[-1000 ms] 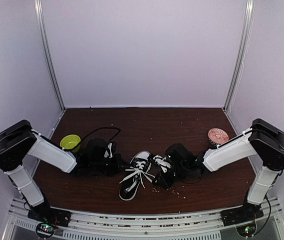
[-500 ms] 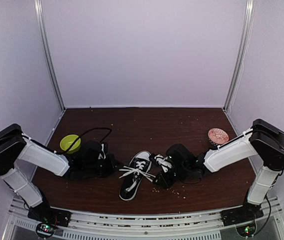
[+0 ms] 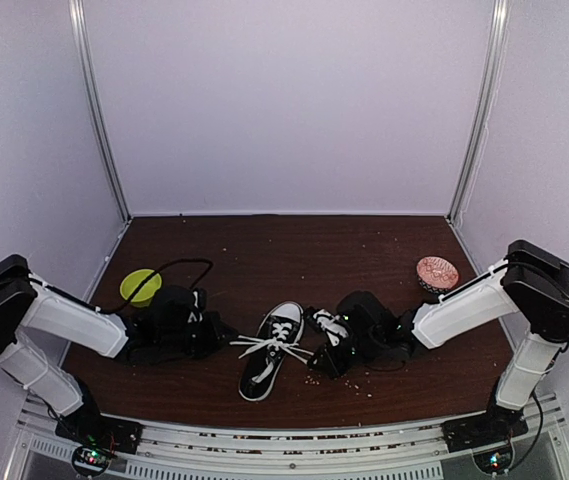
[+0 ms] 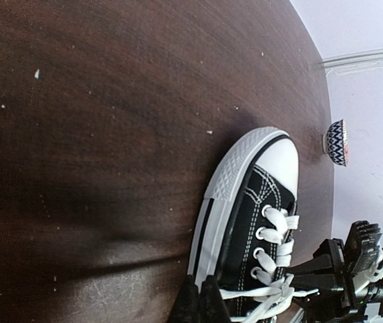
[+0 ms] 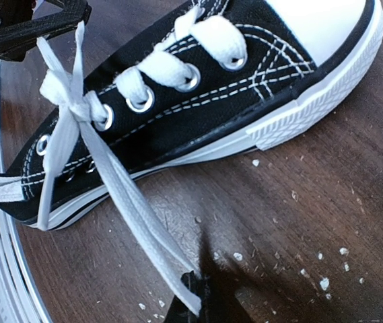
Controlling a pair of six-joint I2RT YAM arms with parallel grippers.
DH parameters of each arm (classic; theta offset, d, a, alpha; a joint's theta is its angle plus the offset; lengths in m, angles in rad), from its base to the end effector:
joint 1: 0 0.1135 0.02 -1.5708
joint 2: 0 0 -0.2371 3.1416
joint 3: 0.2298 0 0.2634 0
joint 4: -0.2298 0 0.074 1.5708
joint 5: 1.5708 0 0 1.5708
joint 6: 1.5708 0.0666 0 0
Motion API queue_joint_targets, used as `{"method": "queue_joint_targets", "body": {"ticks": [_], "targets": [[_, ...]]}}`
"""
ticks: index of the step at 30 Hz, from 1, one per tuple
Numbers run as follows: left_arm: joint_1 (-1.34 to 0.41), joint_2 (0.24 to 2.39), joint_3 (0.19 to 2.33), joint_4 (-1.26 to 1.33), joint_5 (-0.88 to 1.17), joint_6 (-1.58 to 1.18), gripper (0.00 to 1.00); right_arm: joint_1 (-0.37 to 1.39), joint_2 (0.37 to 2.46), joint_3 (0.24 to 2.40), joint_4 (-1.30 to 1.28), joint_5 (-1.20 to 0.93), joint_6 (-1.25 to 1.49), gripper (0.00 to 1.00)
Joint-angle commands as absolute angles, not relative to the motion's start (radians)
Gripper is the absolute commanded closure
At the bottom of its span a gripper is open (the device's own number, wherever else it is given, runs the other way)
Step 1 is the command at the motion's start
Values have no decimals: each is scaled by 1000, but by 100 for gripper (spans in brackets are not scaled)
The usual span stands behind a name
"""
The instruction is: Tie the shoes
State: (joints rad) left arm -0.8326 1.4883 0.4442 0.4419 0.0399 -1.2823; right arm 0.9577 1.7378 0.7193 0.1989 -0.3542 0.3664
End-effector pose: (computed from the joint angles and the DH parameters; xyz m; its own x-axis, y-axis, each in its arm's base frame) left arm 0.1980 -0.2215 0.0786 -0.8382 -0.5021 -0.2128 -0.1489 0.5861 -0.7965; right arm 0.1757 0.2899 0.0607 -0.7163 -0.4341 -0.5464 -0.6927 0.5373 0.4812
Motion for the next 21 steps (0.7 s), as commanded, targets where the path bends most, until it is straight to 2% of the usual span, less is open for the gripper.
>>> {"method": "queue_joint_targets", "body": {"ticks": [1,11,12,13,14,15,16,18,21], "targets": [[-798,1462,408,395,-50,-1285,100,951,1730,662,86,-288,386,100],[-793,1447,443,371,-27,-1188,100,952,1691,660,118,-333,381,100],[-794,1433,462,345,-21,-1151,100,952,1675,662,113,-338,376,94],[-793,1418,479,315,-18,-1118,84,952,1654,662,108,-339,371,82],[-793,1396,496,276,-24,-1080,61,952,1627,660,101,-338,365,70],[-793,1369,512,230,-39,-1044,43,951,1598,657,90,-335,356,57],[-792,1341,535,180,-57,-1005,32,950,1562,658,75,-330,347,49],[-778,1294,585,69,-87,-919,21,948,1500,665,33,-301,327,39],[-708,1255,630,-18,-35,-807,17,913,1426,690,-51,-248,304,29]]}}
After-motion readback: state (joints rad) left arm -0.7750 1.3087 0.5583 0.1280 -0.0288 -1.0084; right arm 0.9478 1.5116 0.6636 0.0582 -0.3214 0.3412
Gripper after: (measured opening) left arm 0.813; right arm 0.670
